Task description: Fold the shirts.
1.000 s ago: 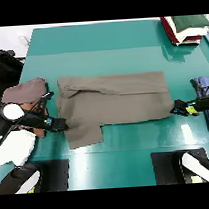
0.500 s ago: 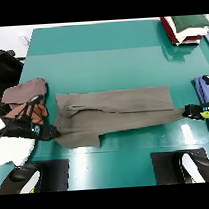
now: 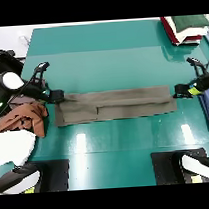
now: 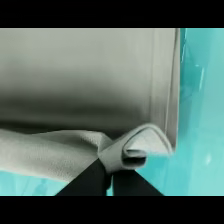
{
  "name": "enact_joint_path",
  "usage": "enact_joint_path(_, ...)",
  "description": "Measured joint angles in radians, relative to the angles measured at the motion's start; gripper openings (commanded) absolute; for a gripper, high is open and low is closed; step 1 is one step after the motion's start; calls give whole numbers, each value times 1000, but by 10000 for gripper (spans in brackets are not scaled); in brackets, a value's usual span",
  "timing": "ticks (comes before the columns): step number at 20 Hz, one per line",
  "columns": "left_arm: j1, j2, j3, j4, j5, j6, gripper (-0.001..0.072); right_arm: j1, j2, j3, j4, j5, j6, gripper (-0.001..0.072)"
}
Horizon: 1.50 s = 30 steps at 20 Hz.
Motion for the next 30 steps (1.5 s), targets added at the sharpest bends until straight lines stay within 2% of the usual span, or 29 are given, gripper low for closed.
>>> enact_joint_path(1, 0, -33, 24, 5, 11, 3, 643, 0, -45, 32, 18, -6, 0, 380)
enact_joint_path(2, 1, -61, 48, 5, 23, 6, 656, -8, -80, 58, 50, -9, -3, 386)
enact_joint_path(3, 1, -81, 69, 4, 29, 5, 557, -23, -109, 80, 84, -9, -16, 388)
enact_joint_path(4, 1, -93, 87, 3, 31, 5, 407, -47, -132, 96, 121, -10, -38, 388)
enact_joint_path(5, 1, -104, 103, 2, 33, 5, 292, -76, -150, 103, 156, -11, -62, 392)
enact_joint_path(6, 1, -111, 114, 2, 29, 5, 196, -108, -161, 101, 185, -10, -85, 486)
enact_joint_path(7, 1, -116, 123, -4, 26, 4, 78, -149, -169, 90, 203, -6, -109, 533)
enact_joint_path(8, 1, -120, 129, -10, 24, 3, 25, -190, -176, 71, 216, -6, -132, 533)
enact_joint_path(15, -18, -130, 143, -137, 50, -3, 24, -415, -310, -50, 375, -19, -294, 518)
enact_joint_path(17, -60, -137, 144, -161, 73, -8, 23, -406, -359, -58, 438, -20, -319, 494)
enact_joint_path(18, -87, -144, 144, -166, 91, -11, 23, -391, -380, -61, 467, -20, -329, 422)
enact_joint_path(19, -118, -156, 144, -172, 110, -17, 24, -370, -397, -62, 485, -29, -339, 404)
enact_joint_path(20, -148, -170, 144, -177, 128, -24, 24, -349, -411, -64, 504, -36, -348, 343)
enact_joint_path(21, -180, -189, 144, -183, 154, -34, 23, -325, -420, -65, 511, -51, -355, 135)
enact_joint_path(22, -210, -209, 144, -188, 176, -43, 24, -305, -428, -66, 512, -68, -362, 15)
enact_joint_path(26, -311, -304, 148, -233, 270, -62, 24, -264, -364, -61, 510, -83, -387, 14)
enact_joint_path(30, -379, -418, 203, -281, 320, -68, 23, -230, -218, 34, 533, 2, -370, 14)
